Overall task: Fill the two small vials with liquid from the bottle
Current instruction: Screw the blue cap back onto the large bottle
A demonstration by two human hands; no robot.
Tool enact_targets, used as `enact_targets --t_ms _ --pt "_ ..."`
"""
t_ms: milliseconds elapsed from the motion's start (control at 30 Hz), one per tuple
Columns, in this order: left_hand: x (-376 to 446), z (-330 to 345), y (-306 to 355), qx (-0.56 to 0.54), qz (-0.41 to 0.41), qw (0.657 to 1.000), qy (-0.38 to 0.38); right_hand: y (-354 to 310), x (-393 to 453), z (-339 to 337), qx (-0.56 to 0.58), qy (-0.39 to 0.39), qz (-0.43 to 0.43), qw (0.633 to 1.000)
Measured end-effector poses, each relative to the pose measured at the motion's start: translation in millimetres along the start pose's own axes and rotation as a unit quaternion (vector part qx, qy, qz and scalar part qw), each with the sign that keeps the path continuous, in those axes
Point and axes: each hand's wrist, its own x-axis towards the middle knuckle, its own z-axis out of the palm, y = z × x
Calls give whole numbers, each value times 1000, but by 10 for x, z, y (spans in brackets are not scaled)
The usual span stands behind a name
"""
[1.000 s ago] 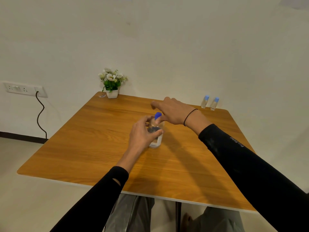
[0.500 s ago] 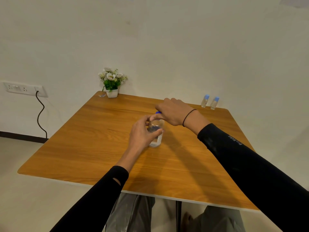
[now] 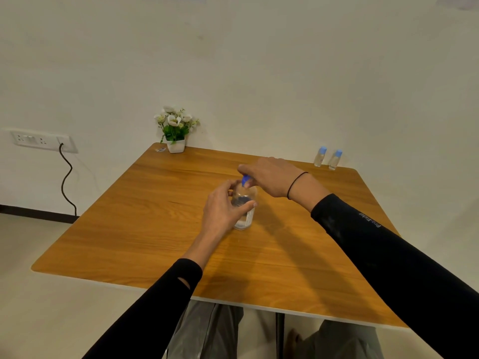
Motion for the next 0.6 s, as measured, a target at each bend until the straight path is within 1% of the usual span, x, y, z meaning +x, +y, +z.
enact_targets --t_ms 67,133,233,267,367,433,500,533,600 --pt "-5 5 -7 -5 4 1000 2 -22 11 -16 -52 26 27 998" --pt "-8 6 0 -2 0 1000 2 -31 -1 -35 -42 34 33 998" --pt "3 9 -13 2 -3 1000 6 -5 -1 -5 4 7 -10 1000" --pt "3 8 -16 2 0 1000 4 -3 2 10 -7 5 -9 1000" --pt "1 10 -31 1 5 1000 -1 -32 15 -19 -51 30 31 998" --pt "2 11 -23 6 3 1000 0 -19 -2 -35 -12 21 33 999" --pt "5 15 -21 6 0 1000 2 13 -10 -23 39 2 -3 999" --pt "6 16 -17 6 1 1000 1 20 -13 -20 42 -3 -12 999" --pt "2 21 -19 4 5 1000 -3 10 -8 -27 9 10 6 1000"
